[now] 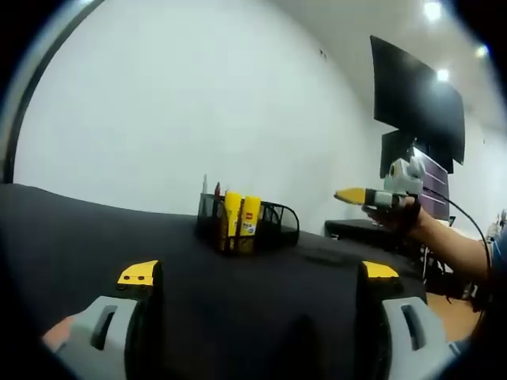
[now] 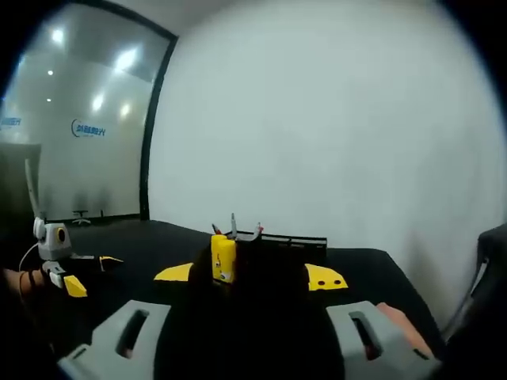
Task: Pick up pens and glue sticks and place them into the holder.
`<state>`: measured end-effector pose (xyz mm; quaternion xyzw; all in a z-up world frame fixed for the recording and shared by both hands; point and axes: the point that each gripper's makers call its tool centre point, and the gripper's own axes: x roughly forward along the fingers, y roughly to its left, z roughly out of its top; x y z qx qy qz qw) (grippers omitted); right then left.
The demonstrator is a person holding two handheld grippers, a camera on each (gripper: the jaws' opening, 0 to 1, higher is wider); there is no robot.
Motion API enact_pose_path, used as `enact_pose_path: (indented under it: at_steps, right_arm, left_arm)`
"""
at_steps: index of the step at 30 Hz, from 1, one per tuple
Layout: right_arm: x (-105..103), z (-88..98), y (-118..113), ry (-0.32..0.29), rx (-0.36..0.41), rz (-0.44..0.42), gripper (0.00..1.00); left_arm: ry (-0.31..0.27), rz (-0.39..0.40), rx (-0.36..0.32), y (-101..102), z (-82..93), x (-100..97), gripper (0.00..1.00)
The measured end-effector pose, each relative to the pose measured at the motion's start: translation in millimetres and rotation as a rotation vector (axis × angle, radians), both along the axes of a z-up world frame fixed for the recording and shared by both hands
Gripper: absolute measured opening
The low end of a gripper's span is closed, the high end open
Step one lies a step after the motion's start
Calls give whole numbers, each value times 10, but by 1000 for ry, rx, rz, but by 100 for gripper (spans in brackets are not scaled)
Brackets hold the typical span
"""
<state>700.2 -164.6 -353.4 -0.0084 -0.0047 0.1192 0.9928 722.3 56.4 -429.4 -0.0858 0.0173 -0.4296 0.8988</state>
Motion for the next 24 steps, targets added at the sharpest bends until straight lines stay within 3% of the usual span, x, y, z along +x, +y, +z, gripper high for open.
enact_pose_path:
  at_steps: [4, 11, 16, 24]
  right_arm:
    - [-75, -80, -39, 10, 3, -17, 51]
    - [-181, -196, -63, 18, 13, -30, 62]
    - [-253, -224, -114, 8, 19, -44, 64]
    - [-355, -314, -183, 3, 24, -63, 85]
  left_arm:
    - [-8, -14, 39, -37, -40, -25, 96]
    - [-12, 2, 47, -5, -48, -1, 96]
    - [-13, 17, 52, 17, -53, 18, 96]
    - [-18, 31, 71, 32, -70, 26, 96]
